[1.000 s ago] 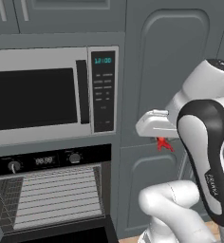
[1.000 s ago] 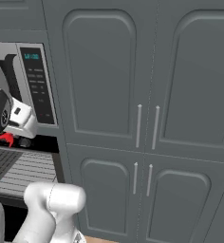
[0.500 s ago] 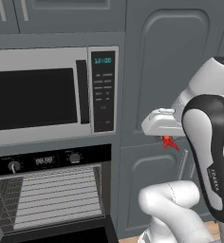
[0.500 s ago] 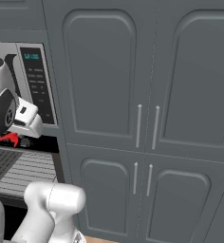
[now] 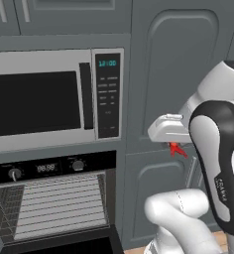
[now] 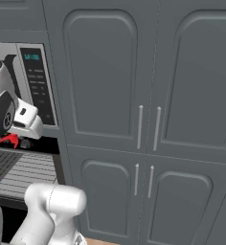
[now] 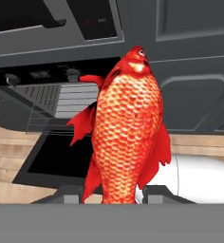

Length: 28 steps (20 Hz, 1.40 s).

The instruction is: Take the fish from the oven and place it on the plate on the counter.

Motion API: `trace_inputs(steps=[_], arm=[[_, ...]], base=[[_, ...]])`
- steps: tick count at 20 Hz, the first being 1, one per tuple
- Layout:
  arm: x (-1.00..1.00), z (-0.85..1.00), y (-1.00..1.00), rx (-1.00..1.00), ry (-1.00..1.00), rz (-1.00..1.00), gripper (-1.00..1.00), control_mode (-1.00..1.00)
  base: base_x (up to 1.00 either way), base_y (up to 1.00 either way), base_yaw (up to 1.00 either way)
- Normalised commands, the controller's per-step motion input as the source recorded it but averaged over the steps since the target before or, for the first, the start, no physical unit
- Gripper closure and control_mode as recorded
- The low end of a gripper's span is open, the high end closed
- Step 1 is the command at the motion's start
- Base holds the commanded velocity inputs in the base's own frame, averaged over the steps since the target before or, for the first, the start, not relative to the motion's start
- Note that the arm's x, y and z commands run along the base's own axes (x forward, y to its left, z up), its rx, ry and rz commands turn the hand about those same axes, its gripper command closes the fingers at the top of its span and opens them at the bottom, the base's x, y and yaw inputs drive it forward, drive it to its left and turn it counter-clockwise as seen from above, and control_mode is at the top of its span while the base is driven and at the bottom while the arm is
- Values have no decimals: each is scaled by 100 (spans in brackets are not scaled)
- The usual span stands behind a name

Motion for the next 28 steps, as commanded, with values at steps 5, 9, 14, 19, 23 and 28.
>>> trace_inputs(steps=[5, 9, 14, 19, 23, 28], arm=[[0, 0, 0, 0, 0, 0, 100, 100], [0, 0, 0, 0, 0, 0, 100, 100], [0, 0, 0, 0, 0, 0, 100, 100], [0, 0, 0, 0, 0, 0, 100, 100], [0, 0, 0, 0, 0, 0, 100, 100], [0, 0, 0, 0, 0, 0, 100, 100]], base=[[-25, -53, -7], [-28, -56, -11], [-20, -65, -17], [-8, -38, -35], [-10, -14, -63], [-13, -6, -72]])
